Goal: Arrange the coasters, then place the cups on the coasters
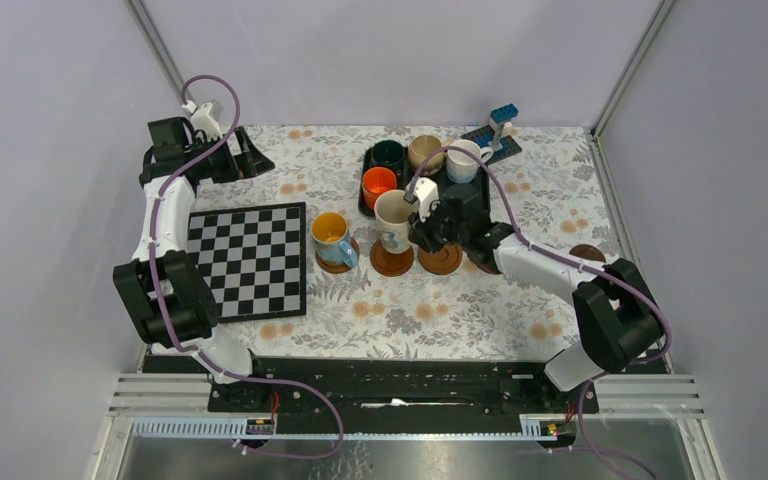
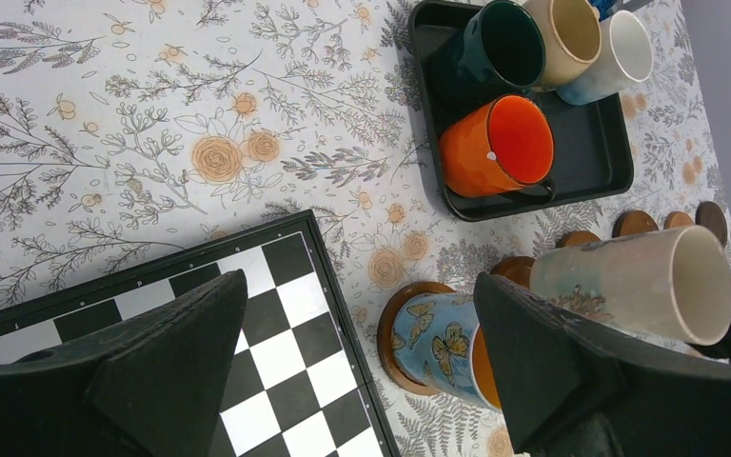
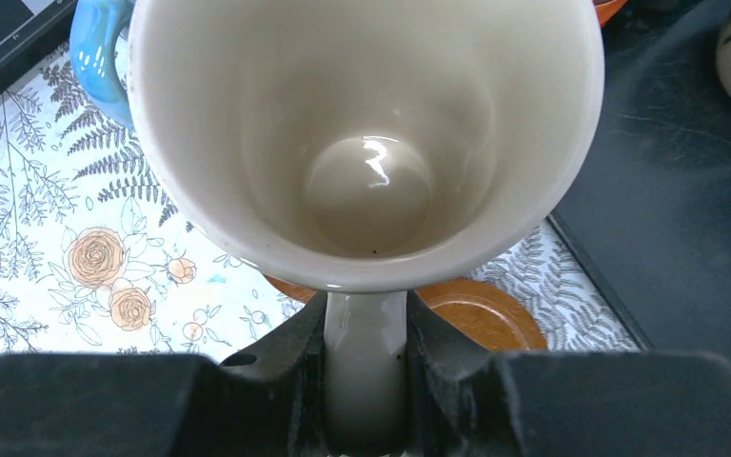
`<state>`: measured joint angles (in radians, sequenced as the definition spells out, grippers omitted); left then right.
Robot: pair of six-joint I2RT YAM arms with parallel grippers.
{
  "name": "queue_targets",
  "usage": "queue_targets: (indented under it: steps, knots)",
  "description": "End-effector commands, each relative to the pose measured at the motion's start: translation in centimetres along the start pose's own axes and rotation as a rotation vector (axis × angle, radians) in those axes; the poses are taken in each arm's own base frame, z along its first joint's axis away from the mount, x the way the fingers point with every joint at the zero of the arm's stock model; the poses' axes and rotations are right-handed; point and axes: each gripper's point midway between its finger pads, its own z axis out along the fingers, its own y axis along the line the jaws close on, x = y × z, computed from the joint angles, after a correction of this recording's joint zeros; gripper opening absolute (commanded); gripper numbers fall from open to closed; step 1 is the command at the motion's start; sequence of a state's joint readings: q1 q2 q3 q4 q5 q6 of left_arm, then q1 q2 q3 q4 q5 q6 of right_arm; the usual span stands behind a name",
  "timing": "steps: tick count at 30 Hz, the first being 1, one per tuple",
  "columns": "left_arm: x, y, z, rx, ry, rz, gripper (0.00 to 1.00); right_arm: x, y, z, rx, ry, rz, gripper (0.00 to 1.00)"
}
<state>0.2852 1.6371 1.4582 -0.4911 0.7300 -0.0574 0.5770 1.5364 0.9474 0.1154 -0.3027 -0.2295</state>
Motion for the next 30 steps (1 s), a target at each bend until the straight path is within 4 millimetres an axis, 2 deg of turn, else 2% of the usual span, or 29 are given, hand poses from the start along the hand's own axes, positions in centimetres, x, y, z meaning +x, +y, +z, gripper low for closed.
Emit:
queue_targets:
  steps: [1, 11, 20, 30]
  knots:
    - [-2.6, -0.8, -1.5, -0.015, -0.093, 0.067, 0.99, -8.3, -0.5, -1.7, 0.124, -0.282, -0.053, 0.0]
    - [-2.1, -0.9, -1.5, -0.015, -0.094, 0.057, 0.99, -5.8, 1.5, -1.1, 0.117, -0.264, -0.019, 0.0]
    - [-1.8, -0.8, -1.5, -0.018, -0.092, 0.049, 0.99, -5.4, 2.5, -0.8, 0.121, -0.284, 0.027, 0.0]
    - [-1.5, -0.9, -1.2, -0.005, -0.085, 0.025, 0.99, -5.0, 2.7, -0.3, 0.143, -0.273, 0.066, 0.0]
